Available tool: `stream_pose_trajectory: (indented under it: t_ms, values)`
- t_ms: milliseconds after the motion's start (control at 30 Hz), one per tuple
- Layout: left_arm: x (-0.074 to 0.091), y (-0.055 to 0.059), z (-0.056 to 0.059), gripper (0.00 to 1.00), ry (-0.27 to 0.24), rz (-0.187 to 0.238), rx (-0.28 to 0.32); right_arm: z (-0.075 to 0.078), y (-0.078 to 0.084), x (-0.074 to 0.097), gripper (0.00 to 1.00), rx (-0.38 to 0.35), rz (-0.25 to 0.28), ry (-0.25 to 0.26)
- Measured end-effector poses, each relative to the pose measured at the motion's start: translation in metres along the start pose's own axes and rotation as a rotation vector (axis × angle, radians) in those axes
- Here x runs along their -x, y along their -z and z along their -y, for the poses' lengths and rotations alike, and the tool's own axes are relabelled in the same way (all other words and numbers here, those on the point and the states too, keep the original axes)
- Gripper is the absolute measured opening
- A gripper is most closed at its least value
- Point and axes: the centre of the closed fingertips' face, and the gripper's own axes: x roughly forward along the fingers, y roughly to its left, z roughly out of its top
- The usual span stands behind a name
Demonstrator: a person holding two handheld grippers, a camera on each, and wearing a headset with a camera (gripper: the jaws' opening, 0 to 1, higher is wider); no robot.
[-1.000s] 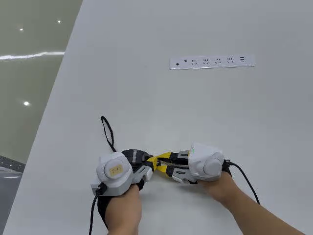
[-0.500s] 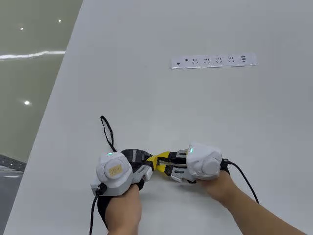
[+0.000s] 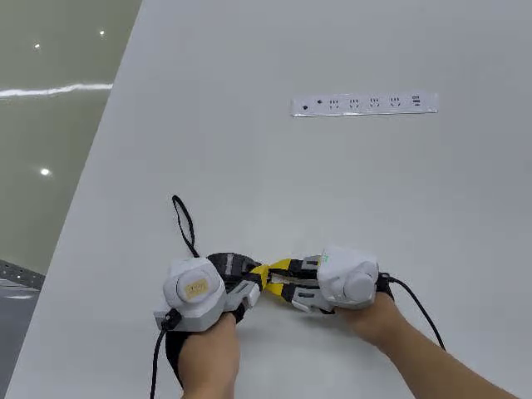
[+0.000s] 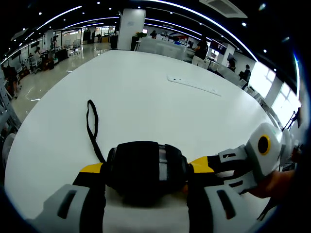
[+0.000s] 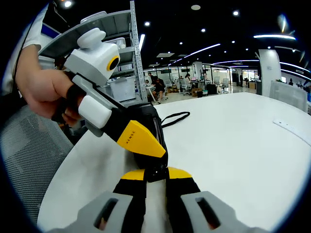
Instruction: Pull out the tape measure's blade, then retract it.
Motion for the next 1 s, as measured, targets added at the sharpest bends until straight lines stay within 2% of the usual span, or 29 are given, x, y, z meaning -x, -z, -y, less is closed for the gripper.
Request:
stream_pose_trajectory:
  t_ms: [400,800,1000]
  values:
    - [-0.0014,0.0009,-0.0003,0.67,0.015,0.002,-0.017,0.0008,0.0002,-0.0003,0.15,-0.014,-0.010,0.001]
    - [-0.0002,0.0058,0.0001,0.67,0.039,-0.006,-0.084,0.0012,0.0032,-0.0008,0.24,-0.026,-0.032,0.008]
    - [0.0023,0.0074,0.0012,0.68,0.053,-0.003,-0.090,0.0021,0.0036,0.0023,0.25,-0.042,-0.034,0.022]
